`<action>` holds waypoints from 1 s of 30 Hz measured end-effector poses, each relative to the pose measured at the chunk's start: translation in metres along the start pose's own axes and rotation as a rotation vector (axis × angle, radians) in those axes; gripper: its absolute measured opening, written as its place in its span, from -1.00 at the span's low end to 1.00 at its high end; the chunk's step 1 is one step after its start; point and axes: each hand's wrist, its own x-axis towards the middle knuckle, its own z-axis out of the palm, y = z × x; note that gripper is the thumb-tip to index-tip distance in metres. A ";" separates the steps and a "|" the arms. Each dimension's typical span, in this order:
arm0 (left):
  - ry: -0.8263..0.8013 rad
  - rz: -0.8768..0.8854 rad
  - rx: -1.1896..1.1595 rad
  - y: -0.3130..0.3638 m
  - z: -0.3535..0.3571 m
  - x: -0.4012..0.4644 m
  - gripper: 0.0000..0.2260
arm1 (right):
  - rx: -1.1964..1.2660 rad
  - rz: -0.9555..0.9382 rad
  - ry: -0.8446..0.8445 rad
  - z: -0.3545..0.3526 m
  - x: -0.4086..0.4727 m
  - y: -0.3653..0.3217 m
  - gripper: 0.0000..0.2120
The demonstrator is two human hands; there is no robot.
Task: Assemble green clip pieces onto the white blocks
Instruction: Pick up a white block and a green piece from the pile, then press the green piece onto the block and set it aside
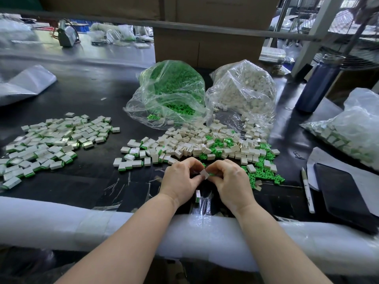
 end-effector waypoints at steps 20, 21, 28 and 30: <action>-0.014 0.003 -0.073 -0.003 0.003 0.002 -0.81 | 0.409 0.054 0.095 -0.001 0.002 0.006 -0.77; -0.016 -0.010 -0.082 -0.003 0.003 0.002 -0.83 | 0.442 0.064 0.102 -0.002 0.002 0.005 -0.75; -0.058 -0.027 -0.134 -0.007 0.003 0.003 -0.92 | 0.580 0.089 0.058 -0.005 0.003 0.002 -0.78; -0.062 -0.030 -0.134 -0.008 0.003 0.004 -0.94 | 0.577 0.082 0.053 -0.006 0.003 0.002 -0.80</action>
